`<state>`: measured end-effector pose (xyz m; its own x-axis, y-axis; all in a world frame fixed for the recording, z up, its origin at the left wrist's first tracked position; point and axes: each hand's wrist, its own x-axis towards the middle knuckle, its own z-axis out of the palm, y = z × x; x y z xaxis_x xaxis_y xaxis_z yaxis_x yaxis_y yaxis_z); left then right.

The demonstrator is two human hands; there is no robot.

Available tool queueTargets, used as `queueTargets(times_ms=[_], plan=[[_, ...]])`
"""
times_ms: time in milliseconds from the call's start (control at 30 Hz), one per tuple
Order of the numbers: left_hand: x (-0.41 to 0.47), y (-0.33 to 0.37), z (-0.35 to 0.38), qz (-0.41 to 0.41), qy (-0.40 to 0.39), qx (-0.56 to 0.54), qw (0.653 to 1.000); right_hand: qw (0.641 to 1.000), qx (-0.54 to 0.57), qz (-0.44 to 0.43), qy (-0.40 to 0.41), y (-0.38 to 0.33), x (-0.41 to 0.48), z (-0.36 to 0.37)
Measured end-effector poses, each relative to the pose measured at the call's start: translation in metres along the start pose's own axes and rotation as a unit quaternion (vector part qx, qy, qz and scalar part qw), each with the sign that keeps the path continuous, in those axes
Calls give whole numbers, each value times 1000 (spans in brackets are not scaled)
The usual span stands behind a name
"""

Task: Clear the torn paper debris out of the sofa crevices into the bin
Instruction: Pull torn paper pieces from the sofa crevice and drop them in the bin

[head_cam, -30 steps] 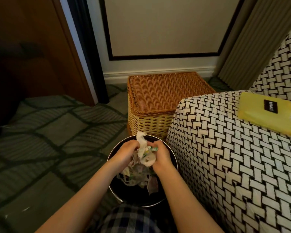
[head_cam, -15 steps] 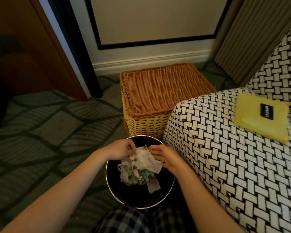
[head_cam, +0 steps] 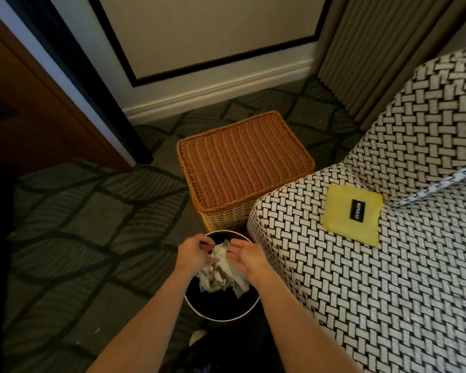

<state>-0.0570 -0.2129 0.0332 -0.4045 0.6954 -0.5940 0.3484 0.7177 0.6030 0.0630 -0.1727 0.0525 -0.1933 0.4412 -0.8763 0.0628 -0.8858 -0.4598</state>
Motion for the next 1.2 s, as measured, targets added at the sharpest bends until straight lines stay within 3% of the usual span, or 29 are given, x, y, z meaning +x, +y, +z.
queueTargets(times_ms=[133,233,300,467,633,967,1200], plan=[[-15,37,-21,30,15,-96,995,998,47,-27,15,-26,-34,2],[-26,79,-38,-15,16,-231,973,993,95,-54,38,-52,-55,1],[-35,102,-45,-2,-18,-239,971,988,139,-54,41,-66,-71,-1],[-60,159,-38,21,-102,-233,967,976,198,-62,60,-92,-105,-25],[-77,216,16,40,-161,-196,966,963,231,-82,115,-106,-127,-87],[-113,290,150,85,-194,-128,969,927,291,-73,225,-107,-137,-241],[-121,344,225,174,-174,2,969,927,276,-71,243,-131,-131,-331]])
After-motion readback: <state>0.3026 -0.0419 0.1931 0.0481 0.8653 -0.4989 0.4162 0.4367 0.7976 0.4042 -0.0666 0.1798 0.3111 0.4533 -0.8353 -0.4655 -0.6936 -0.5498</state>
